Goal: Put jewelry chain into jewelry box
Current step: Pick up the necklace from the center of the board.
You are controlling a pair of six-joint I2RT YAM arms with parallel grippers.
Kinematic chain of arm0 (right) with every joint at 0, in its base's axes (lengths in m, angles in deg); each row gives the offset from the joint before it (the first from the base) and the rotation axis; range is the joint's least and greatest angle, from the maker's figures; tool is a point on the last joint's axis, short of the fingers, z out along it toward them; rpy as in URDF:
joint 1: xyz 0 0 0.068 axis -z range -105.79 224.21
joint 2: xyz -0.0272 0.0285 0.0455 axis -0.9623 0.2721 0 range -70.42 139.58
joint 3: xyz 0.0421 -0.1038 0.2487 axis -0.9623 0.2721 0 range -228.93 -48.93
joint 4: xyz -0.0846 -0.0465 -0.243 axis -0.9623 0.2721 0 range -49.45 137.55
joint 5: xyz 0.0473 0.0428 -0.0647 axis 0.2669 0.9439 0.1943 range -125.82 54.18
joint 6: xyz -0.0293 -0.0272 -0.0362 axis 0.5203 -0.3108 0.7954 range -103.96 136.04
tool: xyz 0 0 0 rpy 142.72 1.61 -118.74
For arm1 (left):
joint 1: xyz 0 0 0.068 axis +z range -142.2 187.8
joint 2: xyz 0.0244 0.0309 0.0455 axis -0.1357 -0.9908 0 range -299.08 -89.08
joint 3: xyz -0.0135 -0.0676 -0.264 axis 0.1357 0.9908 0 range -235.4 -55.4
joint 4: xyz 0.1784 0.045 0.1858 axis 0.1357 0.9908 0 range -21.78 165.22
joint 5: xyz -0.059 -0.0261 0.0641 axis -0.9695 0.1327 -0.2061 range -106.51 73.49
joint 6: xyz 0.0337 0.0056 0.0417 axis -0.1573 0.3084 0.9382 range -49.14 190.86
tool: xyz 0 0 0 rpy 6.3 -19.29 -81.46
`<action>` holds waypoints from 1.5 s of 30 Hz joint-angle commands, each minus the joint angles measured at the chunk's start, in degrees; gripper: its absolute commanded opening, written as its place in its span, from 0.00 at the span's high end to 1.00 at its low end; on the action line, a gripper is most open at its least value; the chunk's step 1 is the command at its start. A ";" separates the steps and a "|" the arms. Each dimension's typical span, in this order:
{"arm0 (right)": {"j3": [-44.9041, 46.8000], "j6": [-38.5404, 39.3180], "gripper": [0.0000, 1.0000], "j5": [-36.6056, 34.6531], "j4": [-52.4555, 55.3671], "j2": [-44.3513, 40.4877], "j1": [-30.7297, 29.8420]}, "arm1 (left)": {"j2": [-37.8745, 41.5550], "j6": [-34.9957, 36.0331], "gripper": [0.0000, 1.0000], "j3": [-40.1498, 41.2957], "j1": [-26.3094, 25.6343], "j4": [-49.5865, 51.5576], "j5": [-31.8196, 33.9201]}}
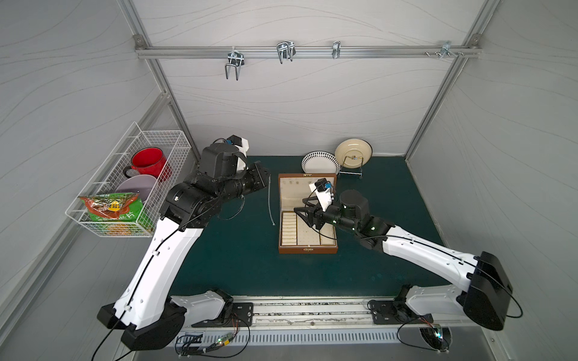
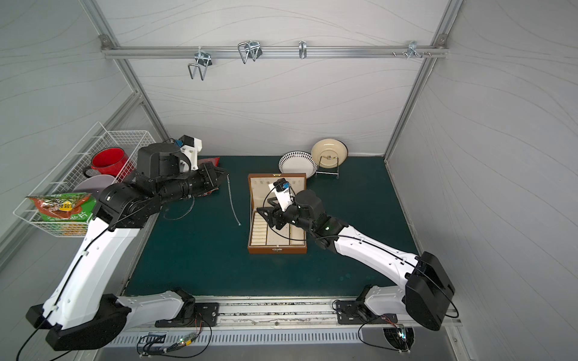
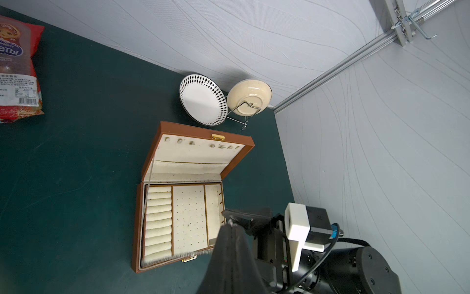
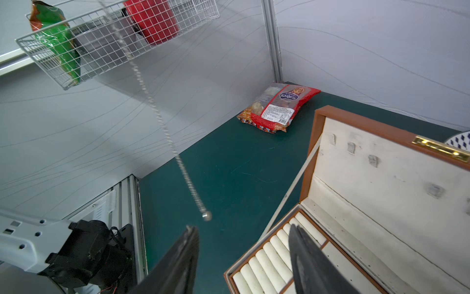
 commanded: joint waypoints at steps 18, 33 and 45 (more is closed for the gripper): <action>-5.91 5.69 0.54 1.71 -8.48 6.63 -0.50 | -1.78 -2.43 1.00 -4.52 -0.87 -3.52 -5.39; -7.32 4.22 0.56 4.52 -11.93 9.03 -1.47 | -1.39 -3.20 1.00 -4.51 -1.01 -3.46 -5.63; -10.44 4.68 0.58 5.50 -10.62 11.46 -1.78 | -0.99 -3.81 1.00 -4.48 -1.13 -3.96 -6.01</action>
